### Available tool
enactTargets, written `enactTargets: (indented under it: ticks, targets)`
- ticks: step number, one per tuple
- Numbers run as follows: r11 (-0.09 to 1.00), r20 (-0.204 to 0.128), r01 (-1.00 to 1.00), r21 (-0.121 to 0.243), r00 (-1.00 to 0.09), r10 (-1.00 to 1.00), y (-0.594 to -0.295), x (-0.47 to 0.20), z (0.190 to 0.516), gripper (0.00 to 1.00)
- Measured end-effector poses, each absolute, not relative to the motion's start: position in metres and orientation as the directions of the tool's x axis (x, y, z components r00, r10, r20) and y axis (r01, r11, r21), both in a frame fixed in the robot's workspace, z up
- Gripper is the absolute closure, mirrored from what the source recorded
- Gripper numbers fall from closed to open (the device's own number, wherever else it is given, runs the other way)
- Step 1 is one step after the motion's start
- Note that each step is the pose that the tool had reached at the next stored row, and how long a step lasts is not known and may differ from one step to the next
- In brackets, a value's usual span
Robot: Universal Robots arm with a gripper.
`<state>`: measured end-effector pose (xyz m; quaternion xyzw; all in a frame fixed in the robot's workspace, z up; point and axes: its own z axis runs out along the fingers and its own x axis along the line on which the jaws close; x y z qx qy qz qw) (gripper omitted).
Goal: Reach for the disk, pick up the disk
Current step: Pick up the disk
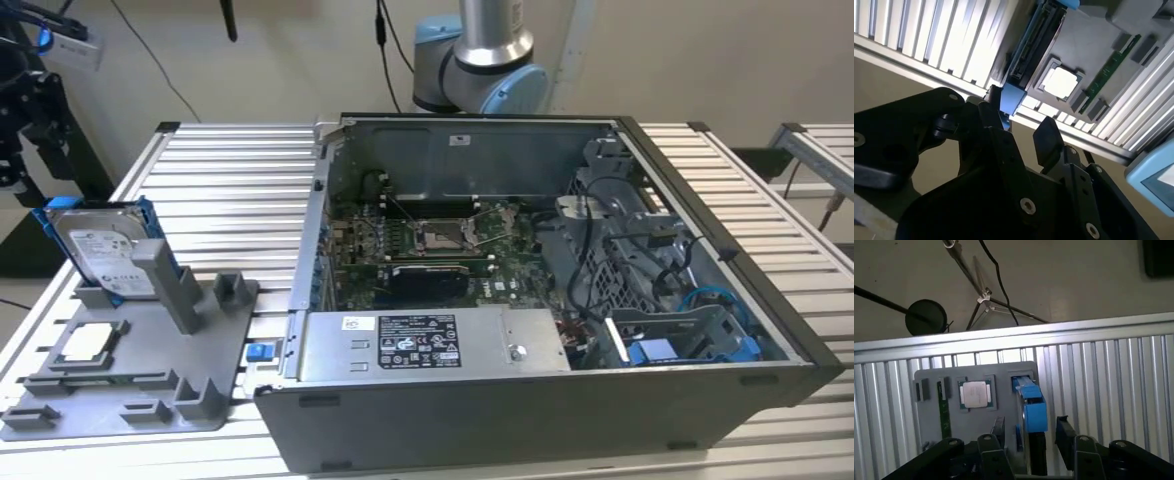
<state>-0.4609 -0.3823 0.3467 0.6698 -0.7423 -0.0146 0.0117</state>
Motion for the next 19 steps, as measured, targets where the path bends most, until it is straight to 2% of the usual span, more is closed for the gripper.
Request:
enactTargets:
  ticks: [19]
  targets:
    - [0.032, 0.0, -0.999, 0.037, -0.032, -0.999, -0.382, -0.458, 0.313, 0.0]
